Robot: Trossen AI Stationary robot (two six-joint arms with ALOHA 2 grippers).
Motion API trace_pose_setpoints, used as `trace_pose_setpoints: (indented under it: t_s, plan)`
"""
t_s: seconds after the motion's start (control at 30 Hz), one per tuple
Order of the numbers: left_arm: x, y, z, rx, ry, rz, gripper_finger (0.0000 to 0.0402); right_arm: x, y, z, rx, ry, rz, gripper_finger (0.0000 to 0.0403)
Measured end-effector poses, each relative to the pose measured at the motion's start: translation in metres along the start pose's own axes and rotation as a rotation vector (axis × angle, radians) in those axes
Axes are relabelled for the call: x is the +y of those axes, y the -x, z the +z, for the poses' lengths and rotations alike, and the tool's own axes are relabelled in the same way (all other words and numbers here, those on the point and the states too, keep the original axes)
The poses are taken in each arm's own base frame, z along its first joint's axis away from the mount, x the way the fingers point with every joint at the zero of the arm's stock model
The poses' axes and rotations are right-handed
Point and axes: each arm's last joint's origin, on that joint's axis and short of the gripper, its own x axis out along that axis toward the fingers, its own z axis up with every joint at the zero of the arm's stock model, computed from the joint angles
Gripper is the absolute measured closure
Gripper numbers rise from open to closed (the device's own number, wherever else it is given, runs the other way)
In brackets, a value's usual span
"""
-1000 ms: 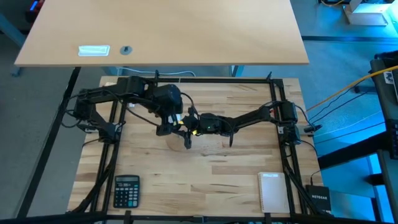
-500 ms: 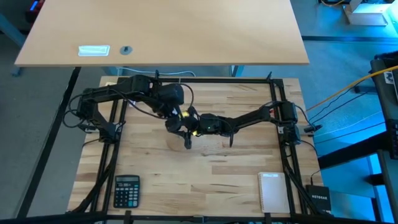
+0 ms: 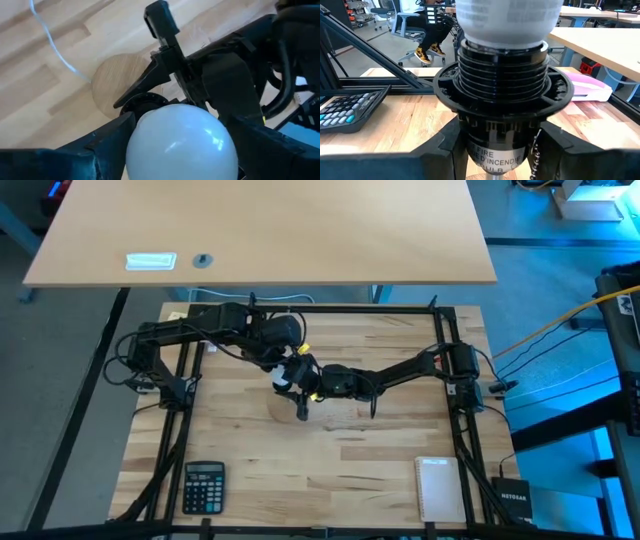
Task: Screw lightbulb
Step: Remove the lightbulb from the lamp
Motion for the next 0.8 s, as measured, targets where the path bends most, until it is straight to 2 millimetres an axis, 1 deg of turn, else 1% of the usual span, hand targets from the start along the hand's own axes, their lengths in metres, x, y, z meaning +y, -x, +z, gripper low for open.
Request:
trace_pose_setpoints:
  t_s: [0.13,0.23,0.43,0.5,0.6,0.67,0.73,0.8]
  plan:
    - [0.001,0.002,0.0,0.0,-0.06,0.001,0.0092,0.0,0.0,0.0,0.001,0.001,0.001,0.0252]
    - [0.003,0.007,0.003,-0.015,-0.098,-0.008,0.0091,0.0,0.0,0.0,0.0,0.003,0.001,0.0252]
    - [0.015,0.035,0.01,-0.084,-0.158,-0.046,0.009,0.0,0.0,0.0,0.0,0.003,0.002,0.0252]
    - [0.018,0.045,0.011,-0.12,-0.219,-0.055,0.009,0.0,0.0,0.0,-0.001,0.003,0.002,0.0252]
    - [0.022,0.058,0.011,-0.213,-0.36,-0.031,0.009,0.0,0.0,0.0,-0.001,0.003,0.001,0.0252]
    - [0.023,0.061,0.011,-0.257,-0.408,0.017,0.009,0.0,0.0,0.0,0.0,0.004,0.002,0.0252]
    - [0.022,0.058,0.013,-0.284,-0.43,0.043,0.009,0.0,0.0,0.0,-0.001,0.005,0.002,0.0252]
    - [0.018,0.054,0.019,-0.313,-0.451,0.037,0.009,0.0,0.0,0.0,-0.004,0.006,0.001,0.0252]
